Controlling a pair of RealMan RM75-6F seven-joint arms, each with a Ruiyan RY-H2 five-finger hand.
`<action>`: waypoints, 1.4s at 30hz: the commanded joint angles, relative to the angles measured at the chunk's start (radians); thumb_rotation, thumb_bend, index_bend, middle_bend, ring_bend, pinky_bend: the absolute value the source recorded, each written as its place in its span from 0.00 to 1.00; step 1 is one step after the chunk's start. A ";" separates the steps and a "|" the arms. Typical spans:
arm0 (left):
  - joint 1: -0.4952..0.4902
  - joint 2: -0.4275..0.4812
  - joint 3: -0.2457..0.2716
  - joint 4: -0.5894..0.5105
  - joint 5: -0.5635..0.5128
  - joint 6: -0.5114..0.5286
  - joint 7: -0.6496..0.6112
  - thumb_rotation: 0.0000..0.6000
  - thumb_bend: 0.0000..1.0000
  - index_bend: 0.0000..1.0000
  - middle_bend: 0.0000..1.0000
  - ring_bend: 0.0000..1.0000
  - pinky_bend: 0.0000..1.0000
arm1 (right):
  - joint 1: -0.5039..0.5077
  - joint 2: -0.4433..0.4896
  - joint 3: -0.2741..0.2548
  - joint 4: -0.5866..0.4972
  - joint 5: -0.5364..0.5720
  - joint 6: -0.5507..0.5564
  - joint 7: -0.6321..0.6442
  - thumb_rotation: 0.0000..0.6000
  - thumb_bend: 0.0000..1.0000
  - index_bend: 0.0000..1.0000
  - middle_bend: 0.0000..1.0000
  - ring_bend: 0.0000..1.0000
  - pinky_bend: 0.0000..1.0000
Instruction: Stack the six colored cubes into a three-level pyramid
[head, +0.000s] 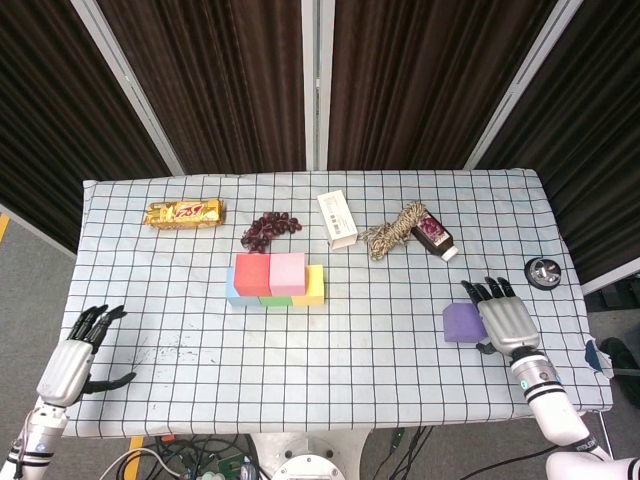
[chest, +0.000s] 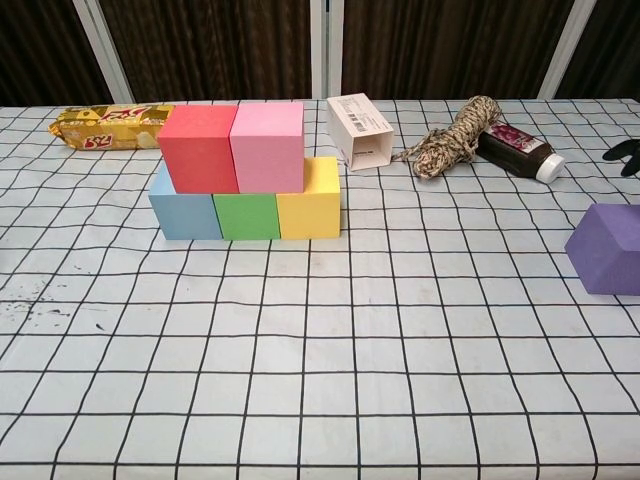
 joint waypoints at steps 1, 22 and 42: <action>-0.005 -0.001 0.000 -0.005 0.000 -0.007 0.005 1.00 0.00 0.05 0.15 0.05 0.02 | -0.035 -0.032 0.013 0.061 -0.056 -0.010 0.056 1.00 0.06 0.00 0.18 0.00 0.00; -0.015 0.004 0.003 -0.046 0.001 -0.022 0.052 1.00 0.00 0.05 0.15 0.05 0.02 | -0.136 -0.116 0.101 0.260 -0.306 0.002 0.365 1.00 0.15 0.00 0.51 0.10 0.00; -0.004 -0.001 -0.004 -0.040 -0.017 -0.009 0.038 1.00 0.00 0.05 0.15 0.05 0.02 | 0.343 0.110 0.530 -0.175 0.081 -0.353 0.174 1.00 0.13 0.00 0.54 0.14 0.00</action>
